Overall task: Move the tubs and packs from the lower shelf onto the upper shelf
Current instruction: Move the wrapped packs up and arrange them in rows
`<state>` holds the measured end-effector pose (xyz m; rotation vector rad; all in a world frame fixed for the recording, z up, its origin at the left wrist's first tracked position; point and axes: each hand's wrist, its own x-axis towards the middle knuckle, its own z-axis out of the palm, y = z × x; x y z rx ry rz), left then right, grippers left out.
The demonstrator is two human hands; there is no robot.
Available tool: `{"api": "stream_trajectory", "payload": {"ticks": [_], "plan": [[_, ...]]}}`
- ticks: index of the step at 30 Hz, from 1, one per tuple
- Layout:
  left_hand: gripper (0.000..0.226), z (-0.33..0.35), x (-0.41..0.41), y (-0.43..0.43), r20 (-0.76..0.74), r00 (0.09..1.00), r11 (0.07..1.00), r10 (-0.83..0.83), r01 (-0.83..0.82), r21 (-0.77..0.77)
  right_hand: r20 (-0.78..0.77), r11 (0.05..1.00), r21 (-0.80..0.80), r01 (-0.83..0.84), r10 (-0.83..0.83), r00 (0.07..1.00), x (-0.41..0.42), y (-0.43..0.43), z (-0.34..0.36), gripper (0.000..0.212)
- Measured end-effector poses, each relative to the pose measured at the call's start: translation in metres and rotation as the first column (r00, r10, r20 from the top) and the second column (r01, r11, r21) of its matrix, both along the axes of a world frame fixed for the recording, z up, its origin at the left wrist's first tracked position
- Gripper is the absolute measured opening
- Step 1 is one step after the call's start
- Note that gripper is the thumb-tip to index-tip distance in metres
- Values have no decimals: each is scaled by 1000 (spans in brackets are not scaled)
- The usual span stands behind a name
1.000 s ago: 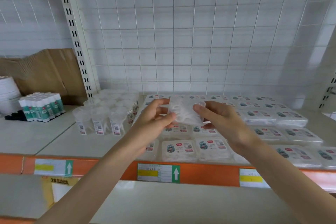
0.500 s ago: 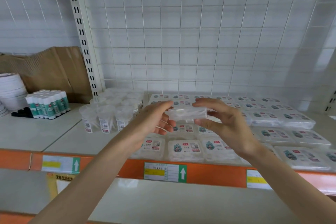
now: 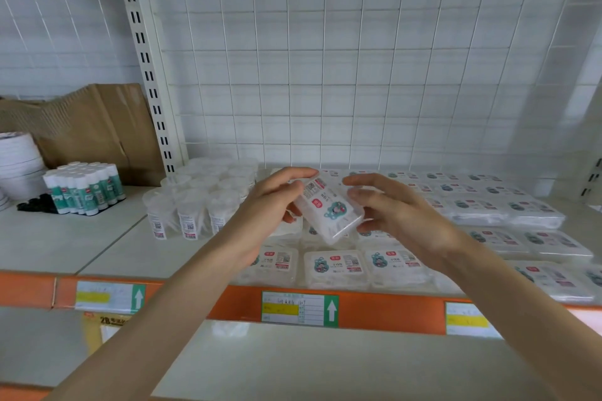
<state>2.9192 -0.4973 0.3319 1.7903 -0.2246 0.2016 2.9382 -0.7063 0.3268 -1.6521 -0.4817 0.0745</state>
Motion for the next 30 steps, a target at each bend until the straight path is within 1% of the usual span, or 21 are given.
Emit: {"api": "stream_trajectory", "payload": {"ticks": [2, 5, 7, 9, 11, 13, 15, 16, 17, 18, 20, 21, 23, 25, 26, 30], "plan": [[31, 1, -2, -4, 37, 999, 999, -2, 1, 36, -48, 999, -44, -18, 15, 999, 1, 7, 2, 31], [27, 1, -4, -7, 96, 995, 999, 22, -26, 42, -70, 1000, -16, 20, -21, 997, 4, 14, 2, 37], [25, -1, -3, -5, 67, 998, 998, 10, -14, 60, -86, 999, 27, 45, -43, 995, 5, 16, 1, 40], [27, -2, -2, -2, 0, 999, 996, -41, 40, 81, -97, 995, 86, 50, -42, 994, 6, 16, -1, 42], [27, -2, -2, 0, -40, 995, 994, -90, 92, 58, -107, 991, 129, 39, -25, 994, 8, 16, -3, 50], [28, -3, -1, 1, -40, 992, 992, -118, 119, 29, -128, 986, 164, 25, -4, 992, 8, 16, -5, 49], [26, -3, 2, 2, -33, 993, 994, -113, 113, 5, -132, 987, 160, 21, 1, 991, 8, 16, -6, 43], [23, -3, 3, 2, -37, 994, 995, -101, 101, -5, -112, 992, 119, 34, -20, 993, 8, 16, -7, 44], [21, -3, 5, 2, -41, 995, 996, -88, 88, -10, -59, 997, 44, 65, -63, 996, 9, 15, -9, 47], [19, -2, 6, 2, -47, 996, 997, -72, 72, -8, 34, 992, -47, 115, -113, 993, 9, 14, -11, 52], [19, -4, 8, 1, -46, 998, 999, -45, 46, 23, 282, 956, -194, 220, -160, 946, 9, 11, -14, 61], [20, -4, 10, 0, -40, 998, 998, -39, 40, 38, 396, 937, -246, 247, -136, 908, 8, 9, -15, 63], [22, -6, 12, 0, -35, 999, 998, -32, 34, 56, 555, 909, -324, 264, -44, 831, 6, 8, -17, 60], [23, -7, 15, 1, -31, 999, 996, -36, 38, 79, 643, 887, -356, 293, 5, 766, 6, 9, -18, 48], [24, -8, 15, 1, -29, 999, 995, -40, 42, 92, 662, 879, -361, 311, 7, 749, 7, 9, -19, 43], [24, -10, 17, 3, -13, 999, 994, -35, 36, 107, 656, 872, -343, 350, -44, 754, 10, 9, -20, 39]]}}
